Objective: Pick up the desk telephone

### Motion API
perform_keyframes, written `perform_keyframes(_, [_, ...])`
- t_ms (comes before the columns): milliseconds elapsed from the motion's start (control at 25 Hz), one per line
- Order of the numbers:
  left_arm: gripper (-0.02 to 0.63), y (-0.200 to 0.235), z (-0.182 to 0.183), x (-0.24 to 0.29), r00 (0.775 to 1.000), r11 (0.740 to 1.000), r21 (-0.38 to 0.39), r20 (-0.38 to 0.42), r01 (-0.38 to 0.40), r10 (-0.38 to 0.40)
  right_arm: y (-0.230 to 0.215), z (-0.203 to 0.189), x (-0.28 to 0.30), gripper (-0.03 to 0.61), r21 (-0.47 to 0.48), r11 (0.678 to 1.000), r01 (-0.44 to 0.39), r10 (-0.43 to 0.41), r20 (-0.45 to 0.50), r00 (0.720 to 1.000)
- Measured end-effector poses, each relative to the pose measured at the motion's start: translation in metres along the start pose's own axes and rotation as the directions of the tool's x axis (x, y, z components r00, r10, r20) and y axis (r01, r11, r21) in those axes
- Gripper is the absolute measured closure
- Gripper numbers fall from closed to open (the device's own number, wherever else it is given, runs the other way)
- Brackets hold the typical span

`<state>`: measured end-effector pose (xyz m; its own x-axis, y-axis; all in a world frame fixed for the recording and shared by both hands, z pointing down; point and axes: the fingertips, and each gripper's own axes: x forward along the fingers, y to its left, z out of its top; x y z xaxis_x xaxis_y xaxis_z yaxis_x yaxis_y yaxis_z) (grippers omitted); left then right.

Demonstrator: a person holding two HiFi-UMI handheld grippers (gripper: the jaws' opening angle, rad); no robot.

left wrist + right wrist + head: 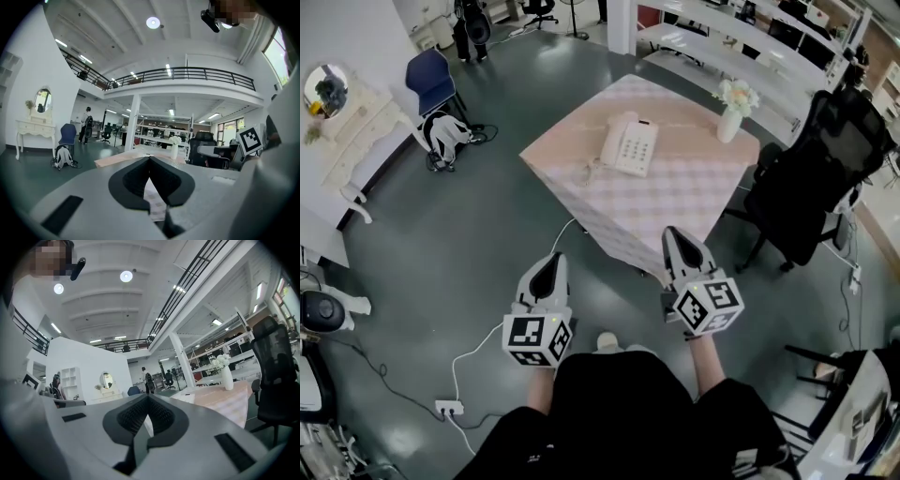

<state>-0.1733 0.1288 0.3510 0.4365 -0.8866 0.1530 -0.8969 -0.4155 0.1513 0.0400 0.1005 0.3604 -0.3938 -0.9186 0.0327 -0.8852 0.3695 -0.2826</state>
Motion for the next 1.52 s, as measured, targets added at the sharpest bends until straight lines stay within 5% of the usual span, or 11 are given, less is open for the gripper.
perform_keyframes(680, [0.615, 0.057, -0.009, 0.075, 0.999, 0.999, -0.042, -0.046, 0.017, -0.018, -0.03, -0.013, 0.08, 0.586, 0.015, 0.997, 0.076, -0.075, -0.042, 0.996])
perform_keyframes(1520, [0.615, 0.108, 0.007, 0.278, 0.984, 0.991, -0.047, -0.118, 0.128, -0.132, -0.142, -0.007, 0.238, 0.586, 0.095, 0.98, 0.177, -0.169, -0.086, 0.982])
